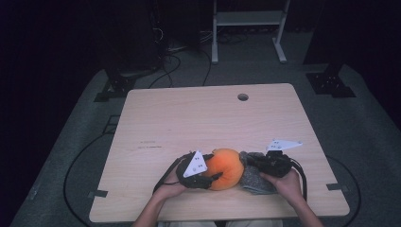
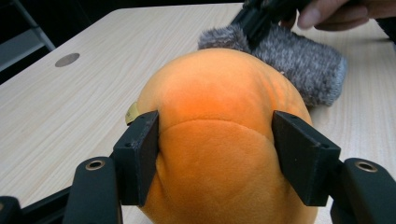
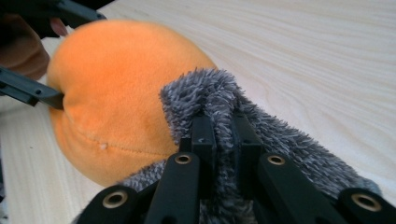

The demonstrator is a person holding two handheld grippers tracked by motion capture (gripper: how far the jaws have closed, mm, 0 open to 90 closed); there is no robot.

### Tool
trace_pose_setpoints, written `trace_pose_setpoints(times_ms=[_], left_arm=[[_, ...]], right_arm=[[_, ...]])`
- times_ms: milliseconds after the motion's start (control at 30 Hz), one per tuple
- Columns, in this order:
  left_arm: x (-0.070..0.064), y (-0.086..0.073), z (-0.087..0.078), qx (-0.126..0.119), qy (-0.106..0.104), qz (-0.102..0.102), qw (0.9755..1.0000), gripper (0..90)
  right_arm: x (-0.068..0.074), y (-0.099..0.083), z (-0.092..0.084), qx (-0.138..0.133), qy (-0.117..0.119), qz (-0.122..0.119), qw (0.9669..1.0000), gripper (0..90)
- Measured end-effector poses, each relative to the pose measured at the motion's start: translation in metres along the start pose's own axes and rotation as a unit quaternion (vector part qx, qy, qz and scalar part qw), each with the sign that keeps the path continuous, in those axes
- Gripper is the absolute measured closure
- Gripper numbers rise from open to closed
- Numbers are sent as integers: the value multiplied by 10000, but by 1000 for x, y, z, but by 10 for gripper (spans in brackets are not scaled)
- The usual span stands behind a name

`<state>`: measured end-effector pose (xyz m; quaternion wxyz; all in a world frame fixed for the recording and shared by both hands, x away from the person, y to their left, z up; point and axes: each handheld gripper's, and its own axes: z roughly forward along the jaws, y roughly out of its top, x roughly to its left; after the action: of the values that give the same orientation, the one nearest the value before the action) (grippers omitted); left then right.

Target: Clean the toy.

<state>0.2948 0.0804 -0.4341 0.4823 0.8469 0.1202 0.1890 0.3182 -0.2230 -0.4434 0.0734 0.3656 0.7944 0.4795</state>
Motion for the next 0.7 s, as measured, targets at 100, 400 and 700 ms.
trace_pose_setpoints(times_ms=[100,400,700], left_arm=[[-1,0,0,-17,-61,60,10000,345],[-1,0,-1,-11,-114,22,9999,344],[-2,1,-1,-19,-138,62,9999,340]], right_arm=[[7,9,-10,-388,236,-26,9990,820],[1,2,1,5,190,129,9997,820],[28,21,-12,-575,534,-404,9961,819]])
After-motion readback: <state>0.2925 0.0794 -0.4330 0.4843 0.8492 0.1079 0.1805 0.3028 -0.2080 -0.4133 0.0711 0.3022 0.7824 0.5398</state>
